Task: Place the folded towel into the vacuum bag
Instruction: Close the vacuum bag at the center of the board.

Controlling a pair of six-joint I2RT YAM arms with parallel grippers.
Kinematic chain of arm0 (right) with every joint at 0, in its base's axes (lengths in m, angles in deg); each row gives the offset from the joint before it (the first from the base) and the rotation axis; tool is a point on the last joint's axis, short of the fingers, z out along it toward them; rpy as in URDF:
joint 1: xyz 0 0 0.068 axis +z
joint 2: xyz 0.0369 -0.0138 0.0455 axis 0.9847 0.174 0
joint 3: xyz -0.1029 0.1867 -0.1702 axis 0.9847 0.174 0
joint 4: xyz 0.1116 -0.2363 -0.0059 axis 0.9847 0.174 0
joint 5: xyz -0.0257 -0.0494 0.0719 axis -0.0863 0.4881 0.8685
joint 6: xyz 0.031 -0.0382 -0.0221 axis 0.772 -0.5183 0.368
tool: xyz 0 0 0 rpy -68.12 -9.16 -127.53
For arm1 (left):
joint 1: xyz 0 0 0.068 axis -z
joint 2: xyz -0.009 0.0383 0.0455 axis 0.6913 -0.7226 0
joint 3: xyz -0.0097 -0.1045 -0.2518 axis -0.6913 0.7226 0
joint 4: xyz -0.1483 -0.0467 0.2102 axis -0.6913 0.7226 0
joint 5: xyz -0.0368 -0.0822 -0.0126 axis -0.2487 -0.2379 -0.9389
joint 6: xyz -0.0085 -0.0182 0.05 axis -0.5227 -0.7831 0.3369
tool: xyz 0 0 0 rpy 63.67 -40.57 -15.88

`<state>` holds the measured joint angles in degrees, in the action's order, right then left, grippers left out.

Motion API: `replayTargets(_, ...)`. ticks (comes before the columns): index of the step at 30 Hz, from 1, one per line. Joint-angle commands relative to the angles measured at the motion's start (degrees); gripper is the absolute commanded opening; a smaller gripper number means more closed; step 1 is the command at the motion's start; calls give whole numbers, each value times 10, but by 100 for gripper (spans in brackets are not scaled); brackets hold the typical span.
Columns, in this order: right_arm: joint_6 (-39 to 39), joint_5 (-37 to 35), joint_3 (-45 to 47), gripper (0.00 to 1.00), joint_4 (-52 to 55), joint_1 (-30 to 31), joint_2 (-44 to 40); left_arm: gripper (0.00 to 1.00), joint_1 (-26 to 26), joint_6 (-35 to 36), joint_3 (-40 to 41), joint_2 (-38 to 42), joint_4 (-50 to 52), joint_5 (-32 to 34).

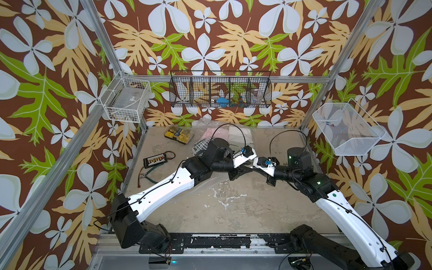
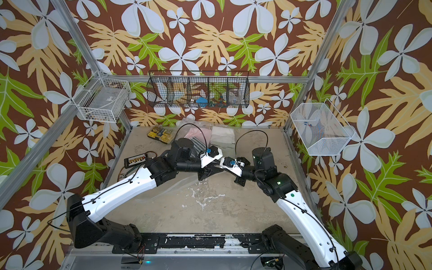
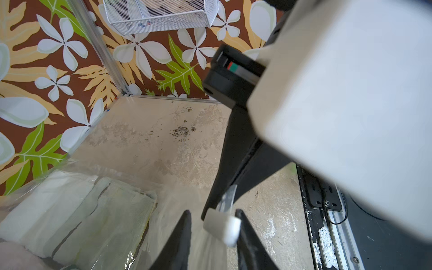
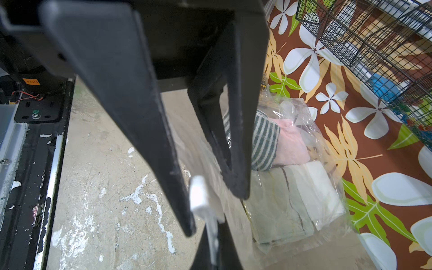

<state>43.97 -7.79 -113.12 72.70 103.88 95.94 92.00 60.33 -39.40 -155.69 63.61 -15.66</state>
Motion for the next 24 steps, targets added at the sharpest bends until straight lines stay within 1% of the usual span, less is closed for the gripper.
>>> replayTargets(1, -5, 18, -5, 0, -7, 1, -2, 24, -1, 14, -9, -3, 6, -5)
replayTargets(5, -5, 17, 0, 0, -11, 1, -2, 11, -1, 16, -10, -3, 5, -5)
replayTargets(11, 7, 10, -1, 0, -16, 2, -5, 0, 0, 38, -15, -9, 26, 5)
replayTargets(15, 43, -3, 11, 0, -39, 1, -17, 0, -1, 53, -9, -5, 44, 38)
replayTargets(17, 67, -22, 29, 0, -58, 1, -30, 0, 0, 56, 7, 7, 48, 52)
replayTargets(24, 96, -17, 72, 0, -84, 1, -59, 0, 0, 56, 53, 32, 59, 91)
